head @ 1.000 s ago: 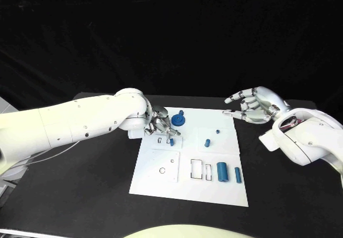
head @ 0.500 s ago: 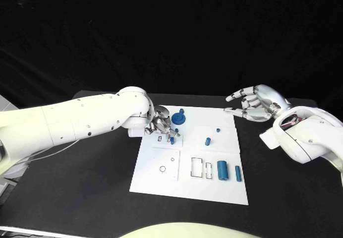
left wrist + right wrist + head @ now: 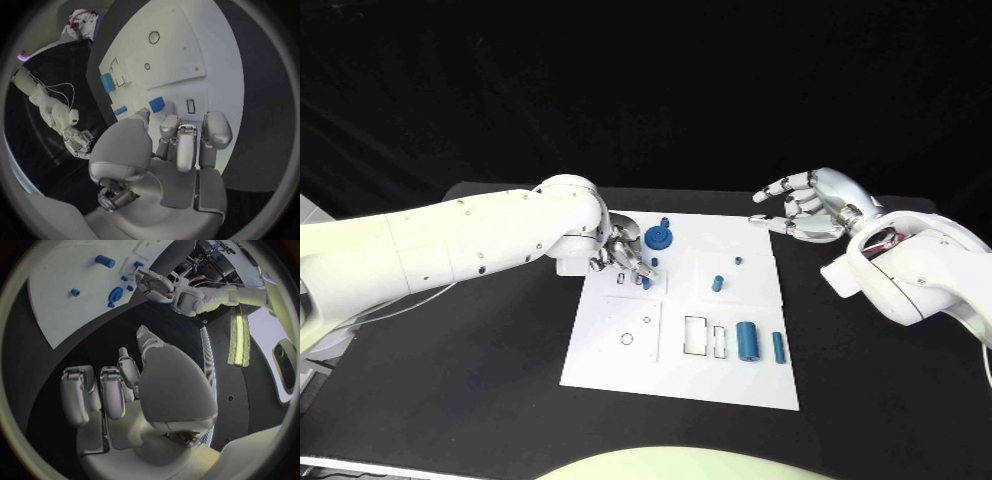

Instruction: Assemble the parts on the task board

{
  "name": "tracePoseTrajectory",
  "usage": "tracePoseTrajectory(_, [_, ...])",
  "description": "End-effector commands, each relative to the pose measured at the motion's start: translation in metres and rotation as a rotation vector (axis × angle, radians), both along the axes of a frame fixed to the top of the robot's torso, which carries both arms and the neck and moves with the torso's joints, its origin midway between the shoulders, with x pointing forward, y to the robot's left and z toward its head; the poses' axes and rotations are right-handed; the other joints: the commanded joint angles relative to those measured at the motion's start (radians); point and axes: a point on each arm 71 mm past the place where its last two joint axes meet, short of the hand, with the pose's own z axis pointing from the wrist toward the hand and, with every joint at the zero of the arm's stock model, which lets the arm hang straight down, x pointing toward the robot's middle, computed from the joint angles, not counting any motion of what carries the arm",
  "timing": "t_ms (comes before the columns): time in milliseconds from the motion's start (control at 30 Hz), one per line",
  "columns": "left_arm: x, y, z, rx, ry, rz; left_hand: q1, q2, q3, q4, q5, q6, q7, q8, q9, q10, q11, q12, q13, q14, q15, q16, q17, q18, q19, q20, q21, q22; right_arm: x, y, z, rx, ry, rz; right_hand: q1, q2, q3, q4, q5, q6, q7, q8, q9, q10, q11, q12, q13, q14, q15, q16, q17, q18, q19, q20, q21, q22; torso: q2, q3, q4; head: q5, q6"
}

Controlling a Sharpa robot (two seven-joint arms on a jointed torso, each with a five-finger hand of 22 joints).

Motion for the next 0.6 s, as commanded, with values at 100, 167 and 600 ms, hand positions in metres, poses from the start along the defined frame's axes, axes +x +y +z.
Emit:
tracePoseTrajectory(100, [-0.0012,-0.0018,-0.0004,0.016,0.025,-0.023,0.029,0.000,0.019,-0.001,0.005,-0.010,-0.002,-0.001,0.009,-0.009,-0.002,-0.004,0.002,0.077,-0.005,-0.003,0.183,-0.017,-0.006,0.002,0.005,0.002,-0.0001,0.0019,0.0000,-0.004,-0.003,0.014,0.002,0.005,0.001,0.008,0.004,0.004,-0.001,0.004,-0.001,-0.003,-0.002,0.001,0.001,0.088,0.004,-0.004,0.207,-0.001,0.082,0.004,-0.004,0.231,0.001,-0.0005,-0.0007,-0.003,0.000])
tracePoseTrajectory(167, [-0.0013,-0.0023,-0.0006,0.014,0.027,-0.024,0.034,0.001,0.023,-0.001,0.005,-0.010,-0.002,-0.002,0.011,-0.010,-0.003,-0.005,0.001,0.076,-0.005,-0.004,0.182,-0.017,-0.007,0.002,0.004,0.002,0.0000,0.0019,-0.0001,-0.005,-0.002,0.014,0.002,0.005,0.001,0.008,0.004,0.004,-0.001,0.004,-0.001,-0.003,-0.002,0.001,0.001,0.088,0.004,-0.004,0.207,-0.001,0.082,0.004,-0.004,0.231,0.001,-0.0007,-0.0007,-0.002,-0.001])
tracePoseTrajectory(600, [-0.0011,-0.0039,-0.0010,-0.005,0.037,-0.014,0.056,0.001,0.042,-0.001,0.005,-0.011,-0.002,-0.006,0.019,-0.013,-0.003,-0.008,-0.001,0.076,-0.005,-0.004,0.181,-0.016,-0.009,0.002,0.004,0.001,0.0002,0.0036,-0.0007,-0.007,0.003,0.018,0.005,0.006,0.002,0.007,0.004,0.005,-0.001,0.004,-0.001,-0.002,-0.002,0.002,0.001,0.088,0.004,-0.004,0.207,-0.001,0.082,0.004,-0.004,0.230,0.001,-0.0005,0.0016,-0.002,-0.002])
